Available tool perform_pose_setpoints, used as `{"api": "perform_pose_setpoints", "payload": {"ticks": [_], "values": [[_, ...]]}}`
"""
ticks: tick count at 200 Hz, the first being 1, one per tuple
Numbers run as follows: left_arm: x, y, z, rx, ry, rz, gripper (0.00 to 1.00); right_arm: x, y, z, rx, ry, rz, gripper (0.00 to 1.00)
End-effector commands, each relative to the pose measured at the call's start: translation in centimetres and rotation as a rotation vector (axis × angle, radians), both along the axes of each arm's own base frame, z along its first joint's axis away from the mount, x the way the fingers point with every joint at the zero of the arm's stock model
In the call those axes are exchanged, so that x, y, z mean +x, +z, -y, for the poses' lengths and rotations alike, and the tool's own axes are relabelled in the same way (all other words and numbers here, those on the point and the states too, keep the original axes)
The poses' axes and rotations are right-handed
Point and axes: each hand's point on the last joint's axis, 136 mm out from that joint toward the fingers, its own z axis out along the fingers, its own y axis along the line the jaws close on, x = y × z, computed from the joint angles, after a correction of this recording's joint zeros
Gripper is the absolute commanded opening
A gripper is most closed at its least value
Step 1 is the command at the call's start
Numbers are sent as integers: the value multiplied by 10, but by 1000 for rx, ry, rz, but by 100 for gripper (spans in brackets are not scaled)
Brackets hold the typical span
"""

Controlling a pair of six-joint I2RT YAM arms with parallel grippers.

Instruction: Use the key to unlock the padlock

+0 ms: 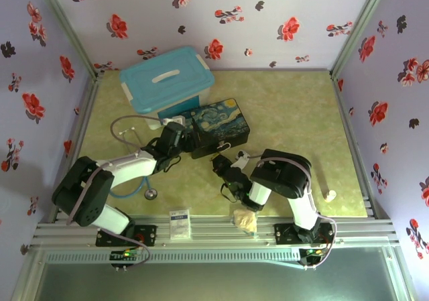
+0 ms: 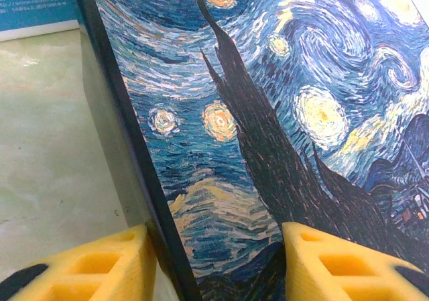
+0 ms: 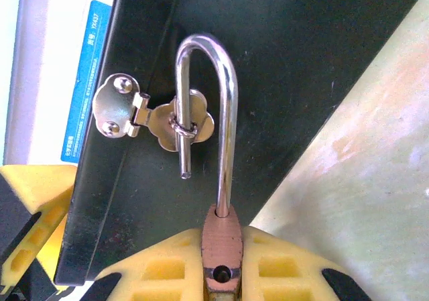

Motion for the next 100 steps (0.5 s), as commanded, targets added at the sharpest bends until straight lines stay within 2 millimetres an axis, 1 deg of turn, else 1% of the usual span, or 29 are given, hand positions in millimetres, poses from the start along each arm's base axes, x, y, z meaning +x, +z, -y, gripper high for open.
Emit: {"api": "perform_pose_setpoints", "payload": {"ticks": [1, 13, 23, 43, 59, 66, 79, 89, 100], "values": [[-53, -85, -55, 326, -33, -254, 46, 12, 8, 15, 11, -69, 18, 0], [-54, -83, -56, 329, -37, -249, 46, 14, 8, 19, 16, -90, 16, 0], [-55, -82, -56, 329, -40, -245, 45, 15, 13, 19, 19, -93, 27, 0], [-55, -80, -57, 331, -42, -239, 45, 18, 30, 20, 24, -102, 68, 0], [-55, -80, -57, 331, -44, -238, 45, 19, 47, 13, 11, -74, 114, 0], [-54, -80, -57, 333, -44, -238, 45, 19, 50, 10, 12, -61, 123, 0], [-53, -79, -56, 335, -47, -238, 46, 18, 49, 10, 23, -62, 115, 0], [-52, -77, -56, 338, -51, -235, 46, 18, 43, 18, 13, -90, 104, 0], [-52, -76, -56, 342, -55, -235, 46, 17, 43, 24, -13, -98, 113, 0]]}}
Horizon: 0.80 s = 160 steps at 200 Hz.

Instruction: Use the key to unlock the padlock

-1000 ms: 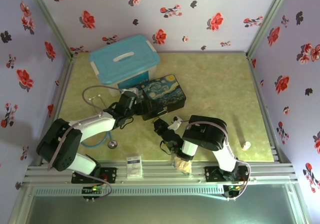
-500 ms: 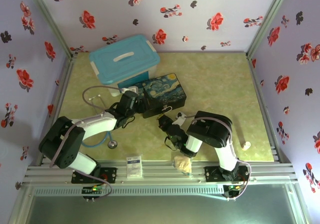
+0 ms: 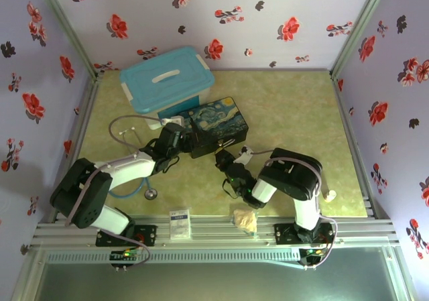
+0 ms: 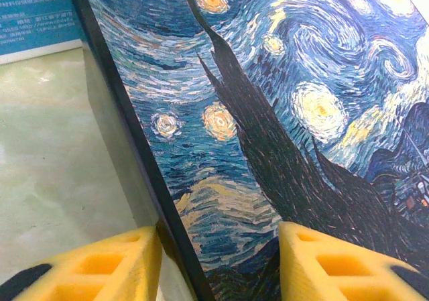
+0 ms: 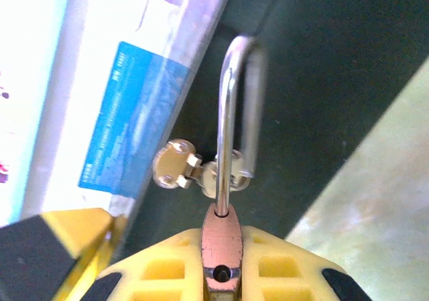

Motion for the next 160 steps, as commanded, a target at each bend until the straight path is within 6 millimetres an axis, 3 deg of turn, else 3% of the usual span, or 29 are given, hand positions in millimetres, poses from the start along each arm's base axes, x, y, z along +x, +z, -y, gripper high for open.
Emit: {"api": "perform_pose_setpoints", "payload": {"ticks": [1, 19, 37, 62, 94, 125, 145, 160], "values": [[-52, -79, -49, 302, -40, -269, 46, 4, 17, 11, -6, -45, 62, 0], [-52, -76, -48, 301, -44, -263, 45, 2, 27, 11, -71, -11, 109, 0], [-51, -74, -48, 297, -45, -257, 45, 0, 20, 22, -81, -31, 90, 0], [-49, -70, -48, 302, -47, -252, 46, -1, 0, 42, -82, -6, 11, 0], [-42, -55, -48, 327, -70, -212, 47, -15, -33, 48, -177, 172, -217, 0], [-34, -51, -42, 311, -66, -202, 53, -28, -30, 67, -318, 205, -316, 0], [-28, -51, -42, 307, -49, -207, 62, -29, -28, 70, -336, 283, -386, 0], [-22, -44, -38, 282, -48, -187, 64, -32, -31, 69, -357, 352, -442, 0]]}}
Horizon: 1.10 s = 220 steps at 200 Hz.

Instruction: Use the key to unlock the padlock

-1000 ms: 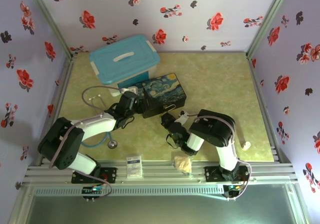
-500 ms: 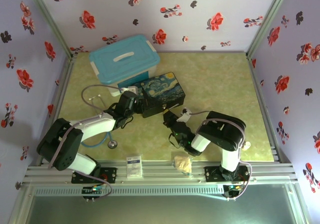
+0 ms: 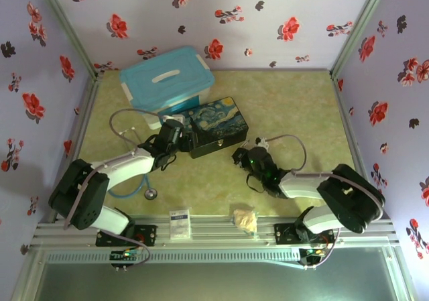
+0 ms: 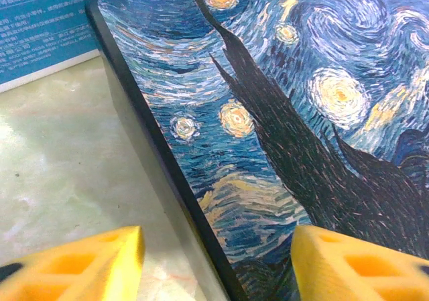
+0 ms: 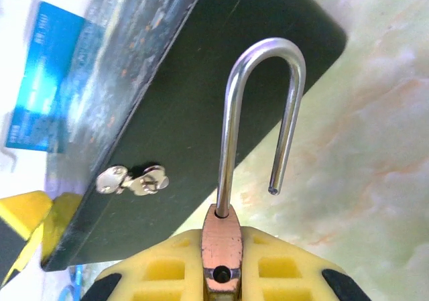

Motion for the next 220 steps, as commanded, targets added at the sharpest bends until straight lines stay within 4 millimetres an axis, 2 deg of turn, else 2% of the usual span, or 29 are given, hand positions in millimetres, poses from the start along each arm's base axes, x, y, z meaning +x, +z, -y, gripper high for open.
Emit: {"api": "perform_pose_setpoints", "payload": {"ticks": [1, 44, 74, 126, 163, 189, 220], "values": [[-23, -48, -27, 156, 3, -167, 64, -24, -31, 5, -121, 156, -198, 0], [-8, -23, -4, 68, -37, -113, 76, -29, -38, 8, -64, 245, -313, 0], [-2, -5, 12, -21, -79, -36, 82, -39, -49, 23, -165, 276, -352, 0], [8, -7, 22, -20, -91, -55, 84, -50, -66, 53, -245, 264, -464, 1], [20, -6, 29, -24, -88, -54, 85, -51, -63, 68, -309, 271, -502, 11], [28, -7, 26, -31, -59, -67, 85, -47, -58, 80, -338, 250, -500, 21], [34, 5, 27, -35, -61, -43, 85, -45, -54, 88, -371, 246, -498, 30]]}}
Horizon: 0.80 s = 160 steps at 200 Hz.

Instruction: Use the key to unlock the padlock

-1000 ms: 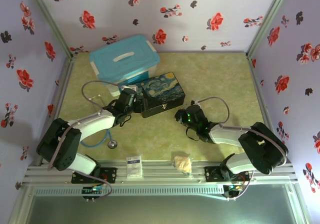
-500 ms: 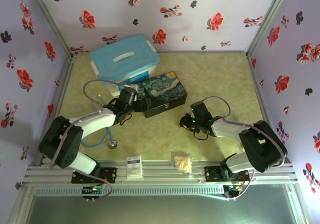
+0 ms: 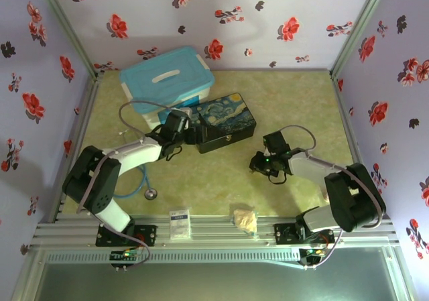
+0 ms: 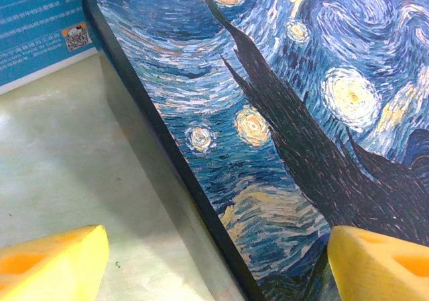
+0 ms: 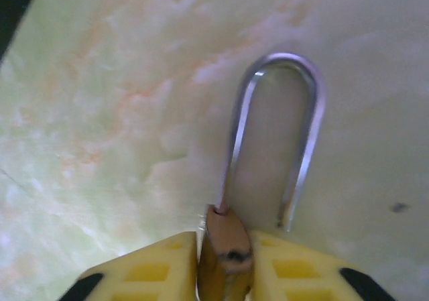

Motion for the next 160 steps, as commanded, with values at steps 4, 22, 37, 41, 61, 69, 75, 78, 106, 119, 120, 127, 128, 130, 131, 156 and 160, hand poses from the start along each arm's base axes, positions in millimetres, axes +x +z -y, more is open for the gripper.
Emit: {"api": "perform_pose_setpoints", "payload": {"ticks": [4, 22, 37, 41, 61, 69, 75, 78, 106, 119, 120, 127, 128, 130, 131, 156, 160], "values": [[7, 7, -2, 12, -2, 1, 85, -8, -1, 17, -89, 22, -31, 30], [9, 17, -1, 16, -9, 14, 85, -6, 0, 19, -107, 28, -25, 30], [10, 24, -1, 15, -14, 27, 85, -5, 1, 22, -124, 33, -19, 30], [10, 27, -1, 13, -14, 32, 85, -5, 1, 23, -131, 35, -17, 31], [9, 35, -2, 14, -19, 39, 86, -2, 5, 29, -178, 46, -7, 33], [8, 38, -3, 14, -20, 43, 86, -1, 7, 32, -205, 51, -4, 34], [7, 40, -3, 14, -23, 46, 86, 0, 9, 35, -223, 52, -2, 36], [7, 42, -3, 15, -24, 49, 86, 0, 9, 36, -231, 55, -1, 38], [3, 66, -6, 5, -30, 80, 86, 6, 25, 37, -235, 55, 43, 50], [-2, 84, -8, -18, -29, 106, 86, 13, 36, 39, -247, 50, 88, 55], [-2, 86, -9, -20, -28, 108, 86, 14, 37, 39, -250, 49, 93, 56], [-6, 97, -10, -38, -31, 126, 86, 18, 44, 42, -265, 45, 125, 60], [-7, 99, -10, -40, -31, 129, 86, 19, 46, 43, -269, 42, 134, 61], [-8, 102, -11, -45, -32, 136, 86, 20, 49, 44, -274, 39, 147, 63], [-9, 104, -11, -46, -33, 140, 87, 21, 51, 44, -276, 38, 153, 64], [-33, 134, -39, -34, -5, 239, 100, 41, 94, 70, -411, -10, 337, 99], [-37, 137, -47, -23, 12, 262, 100, 45, 101, 74, -433, -19, 371, 99]]}}
